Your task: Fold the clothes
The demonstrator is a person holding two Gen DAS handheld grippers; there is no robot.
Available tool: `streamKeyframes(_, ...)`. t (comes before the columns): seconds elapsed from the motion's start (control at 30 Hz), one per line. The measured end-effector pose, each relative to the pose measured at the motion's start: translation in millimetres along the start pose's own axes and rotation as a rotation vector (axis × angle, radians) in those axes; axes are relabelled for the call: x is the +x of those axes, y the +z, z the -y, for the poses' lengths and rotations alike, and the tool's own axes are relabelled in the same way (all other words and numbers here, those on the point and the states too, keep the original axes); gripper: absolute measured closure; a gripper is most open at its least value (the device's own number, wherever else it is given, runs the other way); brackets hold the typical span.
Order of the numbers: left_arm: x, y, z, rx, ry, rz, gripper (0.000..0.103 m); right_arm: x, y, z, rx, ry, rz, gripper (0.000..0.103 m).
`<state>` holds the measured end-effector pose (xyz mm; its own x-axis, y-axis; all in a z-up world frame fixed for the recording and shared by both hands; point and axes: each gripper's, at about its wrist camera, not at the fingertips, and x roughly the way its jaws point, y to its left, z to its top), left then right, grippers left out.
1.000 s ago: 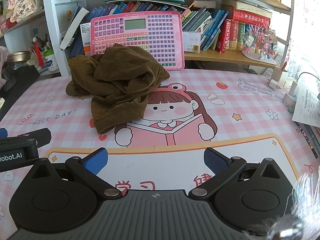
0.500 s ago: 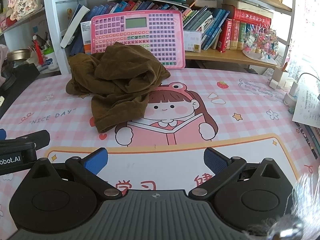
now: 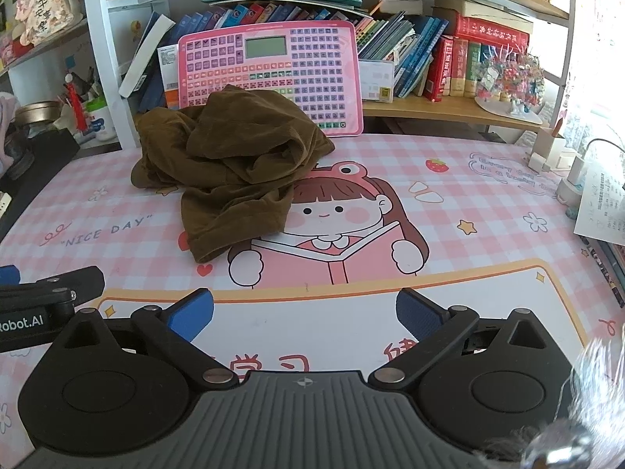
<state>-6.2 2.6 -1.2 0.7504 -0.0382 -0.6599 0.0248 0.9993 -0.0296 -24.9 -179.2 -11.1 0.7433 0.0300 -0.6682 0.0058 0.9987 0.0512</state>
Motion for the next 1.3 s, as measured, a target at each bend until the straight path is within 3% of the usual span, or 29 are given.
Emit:
streamKeyframes(0.67,2.6,1.3,0.4,0.000,-0.011,-0.004,0.000,2.6,0.0,4.0,0.025,0.016,-0.028,0.002)
streamKeyframes(1.3,2.8,1.2,3.3,0.026,0.034,-0.010,0.000,1.8,0.9,2.6,0.016,0.005,-0.027,0.002)
